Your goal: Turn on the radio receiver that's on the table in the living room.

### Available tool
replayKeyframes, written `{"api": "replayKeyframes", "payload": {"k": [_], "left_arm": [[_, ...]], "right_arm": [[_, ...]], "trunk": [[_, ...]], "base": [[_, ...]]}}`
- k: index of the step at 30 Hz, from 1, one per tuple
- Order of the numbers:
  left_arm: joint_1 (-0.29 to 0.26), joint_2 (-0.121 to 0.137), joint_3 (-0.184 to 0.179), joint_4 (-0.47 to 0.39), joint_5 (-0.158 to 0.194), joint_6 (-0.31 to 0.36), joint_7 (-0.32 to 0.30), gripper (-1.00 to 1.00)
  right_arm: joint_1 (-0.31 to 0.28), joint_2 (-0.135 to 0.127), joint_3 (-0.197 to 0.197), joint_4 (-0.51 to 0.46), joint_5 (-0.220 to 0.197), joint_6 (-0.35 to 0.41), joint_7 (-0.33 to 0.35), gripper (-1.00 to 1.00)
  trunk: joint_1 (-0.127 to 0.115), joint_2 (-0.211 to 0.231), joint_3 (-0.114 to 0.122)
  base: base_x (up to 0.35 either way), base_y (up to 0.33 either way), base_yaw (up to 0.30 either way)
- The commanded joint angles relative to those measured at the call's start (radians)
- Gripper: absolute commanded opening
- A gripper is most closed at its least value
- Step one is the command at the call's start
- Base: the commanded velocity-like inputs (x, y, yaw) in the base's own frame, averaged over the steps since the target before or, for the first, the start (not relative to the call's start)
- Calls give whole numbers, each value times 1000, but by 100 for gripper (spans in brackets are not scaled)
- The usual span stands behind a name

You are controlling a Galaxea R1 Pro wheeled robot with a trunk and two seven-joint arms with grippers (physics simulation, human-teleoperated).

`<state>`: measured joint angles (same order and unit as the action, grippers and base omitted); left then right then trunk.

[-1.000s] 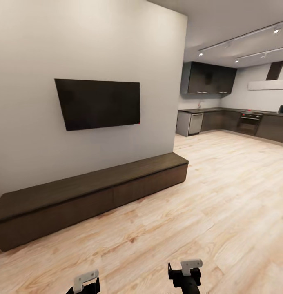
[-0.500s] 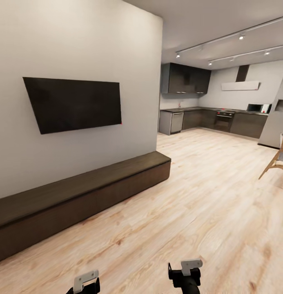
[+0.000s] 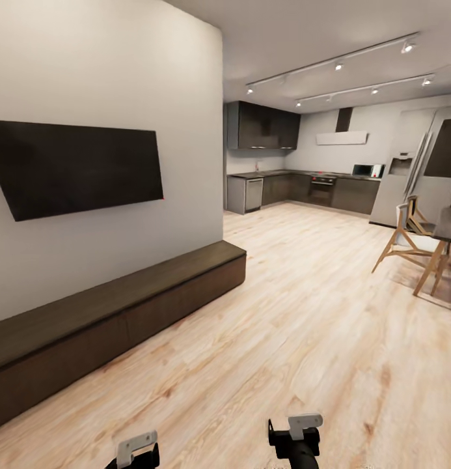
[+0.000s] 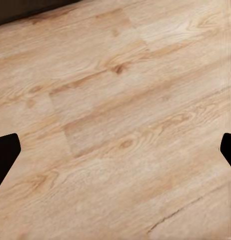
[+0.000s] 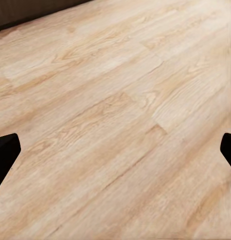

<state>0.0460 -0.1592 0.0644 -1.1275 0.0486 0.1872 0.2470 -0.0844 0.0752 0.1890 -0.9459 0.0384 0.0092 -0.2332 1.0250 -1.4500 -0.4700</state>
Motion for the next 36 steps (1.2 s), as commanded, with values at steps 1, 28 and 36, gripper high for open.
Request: {"api": "replayKeyframes", "payload": {"k": [1,28,36], "left_arm": [[0,0,0,0,0,0,0,100],[0,0,0,0,0,0,0,100],[0,0,0,0,0,0,0,100]], "right_arm": [[0,0,0,0,0,0,0,100],[0,0,0,1,0,0,0,100],[0,0,1,10,0,0,1,100]], "trunk": [[0,0,0],[0,0,0],[0,0,0]], "base": [[0,0,-284],[0,0,-284],[0,0,-284]]}}
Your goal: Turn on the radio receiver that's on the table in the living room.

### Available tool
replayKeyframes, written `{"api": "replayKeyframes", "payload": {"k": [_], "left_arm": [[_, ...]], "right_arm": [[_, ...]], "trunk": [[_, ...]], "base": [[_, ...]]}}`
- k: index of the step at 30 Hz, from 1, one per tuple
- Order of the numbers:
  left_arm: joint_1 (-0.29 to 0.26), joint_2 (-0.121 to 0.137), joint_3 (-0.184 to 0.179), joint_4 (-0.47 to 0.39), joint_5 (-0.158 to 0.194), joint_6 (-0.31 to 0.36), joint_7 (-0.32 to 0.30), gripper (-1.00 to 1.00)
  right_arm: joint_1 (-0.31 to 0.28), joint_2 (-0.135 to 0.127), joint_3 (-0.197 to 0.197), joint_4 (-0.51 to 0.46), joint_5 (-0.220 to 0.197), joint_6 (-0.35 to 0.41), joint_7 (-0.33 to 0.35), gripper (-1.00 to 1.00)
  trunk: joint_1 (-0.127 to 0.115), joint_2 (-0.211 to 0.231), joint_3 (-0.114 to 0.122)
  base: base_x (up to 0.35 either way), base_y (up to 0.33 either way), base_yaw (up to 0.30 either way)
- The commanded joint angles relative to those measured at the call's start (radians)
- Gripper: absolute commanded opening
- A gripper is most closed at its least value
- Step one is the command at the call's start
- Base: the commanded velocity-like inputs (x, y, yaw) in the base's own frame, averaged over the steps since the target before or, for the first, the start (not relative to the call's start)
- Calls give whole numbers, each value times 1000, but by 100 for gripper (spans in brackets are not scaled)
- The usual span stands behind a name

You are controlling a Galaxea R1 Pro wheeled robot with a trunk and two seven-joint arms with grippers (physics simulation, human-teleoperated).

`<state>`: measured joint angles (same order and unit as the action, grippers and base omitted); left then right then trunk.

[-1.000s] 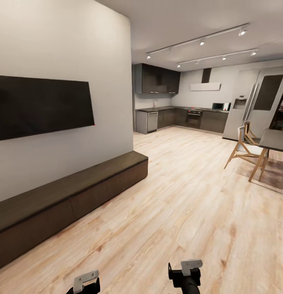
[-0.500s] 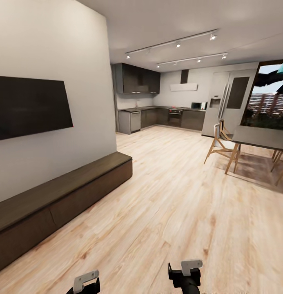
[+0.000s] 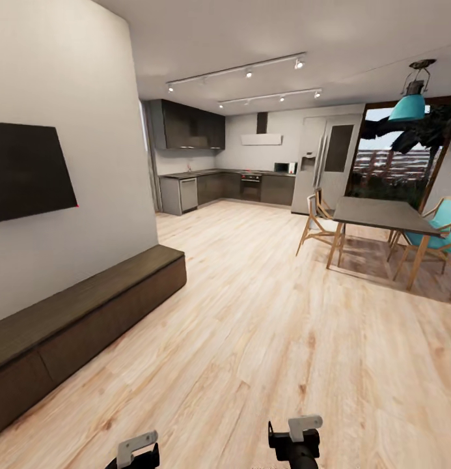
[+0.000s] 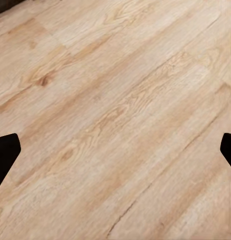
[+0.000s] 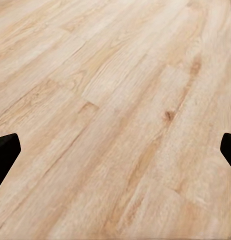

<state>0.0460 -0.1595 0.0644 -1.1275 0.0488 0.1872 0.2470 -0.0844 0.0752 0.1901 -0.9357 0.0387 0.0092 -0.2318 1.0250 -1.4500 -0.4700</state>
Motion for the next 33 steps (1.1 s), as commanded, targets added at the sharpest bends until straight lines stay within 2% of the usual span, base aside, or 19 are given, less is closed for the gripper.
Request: {"api": "replayKeyframes", "payload": {"k": [1,33], "left_arm": [[0,0,0,0,0,0,0,100],[0,0,0,0,0,0,0,100]], "right_arm": [[0,0,0,1,0,0,0,100],[0,0,0,6,1,0,0,100]], "trunk": [[0,0,0],[0,0,0]], "base": [[0,0,-284],[0,0,-284]]}}
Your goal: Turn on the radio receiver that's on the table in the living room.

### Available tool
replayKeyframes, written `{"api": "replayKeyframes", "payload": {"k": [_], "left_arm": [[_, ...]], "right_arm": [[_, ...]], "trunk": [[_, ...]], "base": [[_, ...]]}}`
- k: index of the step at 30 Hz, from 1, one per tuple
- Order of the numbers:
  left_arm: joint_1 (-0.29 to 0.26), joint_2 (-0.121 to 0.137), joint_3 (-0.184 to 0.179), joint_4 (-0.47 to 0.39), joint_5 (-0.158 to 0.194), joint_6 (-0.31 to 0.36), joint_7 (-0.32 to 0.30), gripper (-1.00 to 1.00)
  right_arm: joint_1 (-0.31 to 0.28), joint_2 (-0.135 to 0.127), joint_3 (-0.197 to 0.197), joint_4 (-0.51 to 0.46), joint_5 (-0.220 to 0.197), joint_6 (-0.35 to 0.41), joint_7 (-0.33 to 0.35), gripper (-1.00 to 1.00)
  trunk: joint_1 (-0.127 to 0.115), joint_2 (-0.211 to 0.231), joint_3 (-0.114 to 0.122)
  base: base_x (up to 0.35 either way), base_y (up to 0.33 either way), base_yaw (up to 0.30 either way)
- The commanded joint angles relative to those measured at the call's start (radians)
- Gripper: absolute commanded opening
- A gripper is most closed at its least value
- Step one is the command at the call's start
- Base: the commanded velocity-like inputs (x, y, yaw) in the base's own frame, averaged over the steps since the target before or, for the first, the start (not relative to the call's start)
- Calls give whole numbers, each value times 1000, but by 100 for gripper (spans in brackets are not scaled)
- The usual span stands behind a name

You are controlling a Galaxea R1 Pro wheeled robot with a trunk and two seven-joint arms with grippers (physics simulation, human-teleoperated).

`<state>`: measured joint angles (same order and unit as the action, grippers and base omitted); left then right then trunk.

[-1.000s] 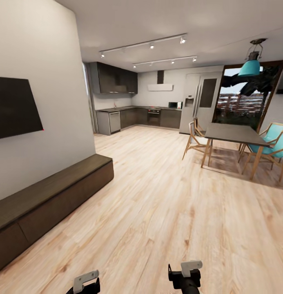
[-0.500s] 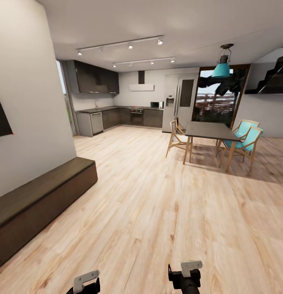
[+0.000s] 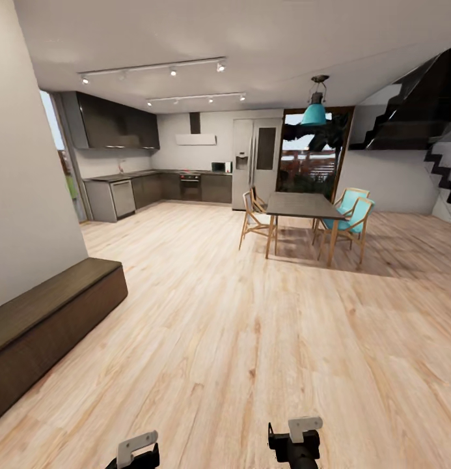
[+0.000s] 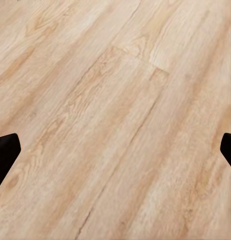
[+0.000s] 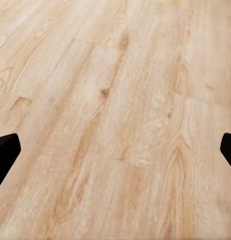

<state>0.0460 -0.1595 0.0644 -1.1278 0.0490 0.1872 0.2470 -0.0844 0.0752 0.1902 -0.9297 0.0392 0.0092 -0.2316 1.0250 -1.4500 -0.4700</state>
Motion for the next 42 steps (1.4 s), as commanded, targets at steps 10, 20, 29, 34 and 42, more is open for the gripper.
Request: {"api": "replayKeyframes", "payload": {"k": [10,20,29,34,42], "left_arm": [[0,0,0,0,0,0,0,100],[0,0,0,0,0,0,0,100],[0,0,0,0,0,0,0,100],[0,0,0,0,0,0,0,100],[0,0,0,0,0,0,0,100]], "right_arm": [[0,0,0,0,0,0,0,100],[0,0,0,2,1,0,0,100],[0,0,0,3,1,0,0,100],[0,0,0,3,1,0,0,100],[0,0,0,3,1,0,0,100]], "trunk": [[0,0,0],[0,0,0],[0,0,0],[0,0,0],[0,0,0]], "base": [[0,0,-284],[0,0,-284],[0,0,-284],[0,0,-284],[0,0,-284]]}}
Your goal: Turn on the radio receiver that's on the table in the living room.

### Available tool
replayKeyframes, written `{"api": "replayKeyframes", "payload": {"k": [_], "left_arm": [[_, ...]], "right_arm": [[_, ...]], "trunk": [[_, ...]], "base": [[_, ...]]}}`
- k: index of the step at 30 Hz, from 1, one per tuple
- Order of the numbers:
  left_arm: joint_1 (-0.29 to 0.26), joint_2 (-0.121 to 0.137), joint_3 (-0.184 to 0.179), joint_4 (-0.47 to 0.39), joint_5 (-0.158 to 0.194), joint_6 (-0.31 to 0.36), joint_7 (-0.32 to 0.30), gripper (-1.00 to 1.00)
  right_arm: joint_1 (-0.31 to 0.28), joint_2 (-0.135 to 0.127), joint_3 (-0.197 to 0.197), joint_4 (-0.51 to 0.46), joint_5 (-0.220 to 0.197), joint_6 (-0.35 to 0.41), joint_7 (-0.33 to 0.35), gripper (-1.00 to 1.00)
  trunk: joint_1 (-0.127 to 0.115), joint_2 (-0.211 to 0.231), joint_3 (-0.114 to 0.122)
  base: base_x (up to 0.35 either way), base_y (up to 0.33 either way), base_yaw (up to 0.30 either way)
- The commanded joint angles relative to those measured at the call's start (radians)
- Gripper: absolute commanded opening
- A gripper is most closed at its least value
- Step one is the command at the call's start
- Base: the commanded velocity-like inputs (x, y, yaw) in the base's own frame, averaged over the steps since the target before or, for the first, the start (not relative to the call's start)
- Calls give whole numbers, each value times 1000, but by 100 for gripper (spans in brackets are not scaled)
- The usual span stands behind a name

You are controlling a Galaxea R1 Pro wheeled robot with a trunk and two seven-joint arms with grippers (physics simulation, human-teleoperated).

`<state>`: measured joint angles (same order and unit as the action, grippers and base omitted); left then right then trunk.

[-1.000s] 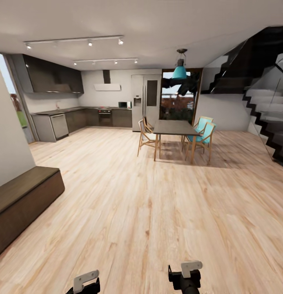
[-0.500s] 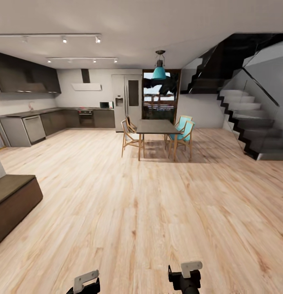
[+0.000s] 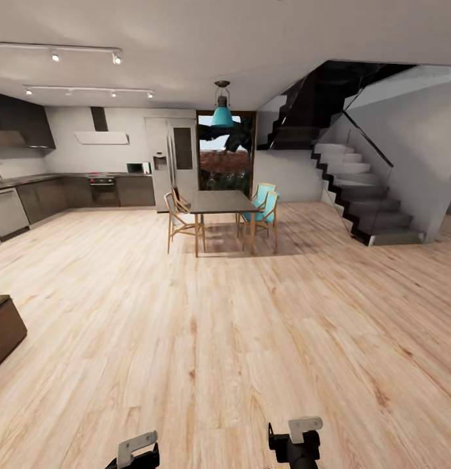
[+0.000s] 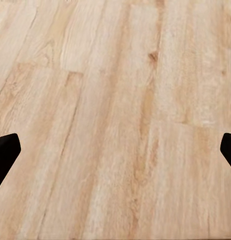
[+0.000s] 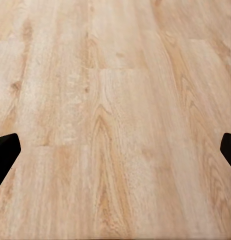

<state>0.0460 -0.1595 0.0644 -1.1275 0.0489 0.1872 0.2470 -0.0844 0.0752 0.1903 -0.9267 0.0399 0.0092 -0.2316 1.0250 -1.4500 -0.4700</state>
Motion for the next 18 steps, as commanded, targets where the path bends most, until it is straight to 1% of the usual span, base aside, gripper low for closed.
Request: {"api": "replayKeyframes", "payload": {"k": [1,18], "left_arm": [[0,0,0,0,0,0,0,100],[0,0,0,0,0,0,0,100]], "right_arm": [[0,0,0,0,0,0,0,100],[0,0,0,0,0,0,0,100]], "trunk": [[0,0,0],[0,0,0]], "base": [[0,0,-284],[0,0,-284]]}}
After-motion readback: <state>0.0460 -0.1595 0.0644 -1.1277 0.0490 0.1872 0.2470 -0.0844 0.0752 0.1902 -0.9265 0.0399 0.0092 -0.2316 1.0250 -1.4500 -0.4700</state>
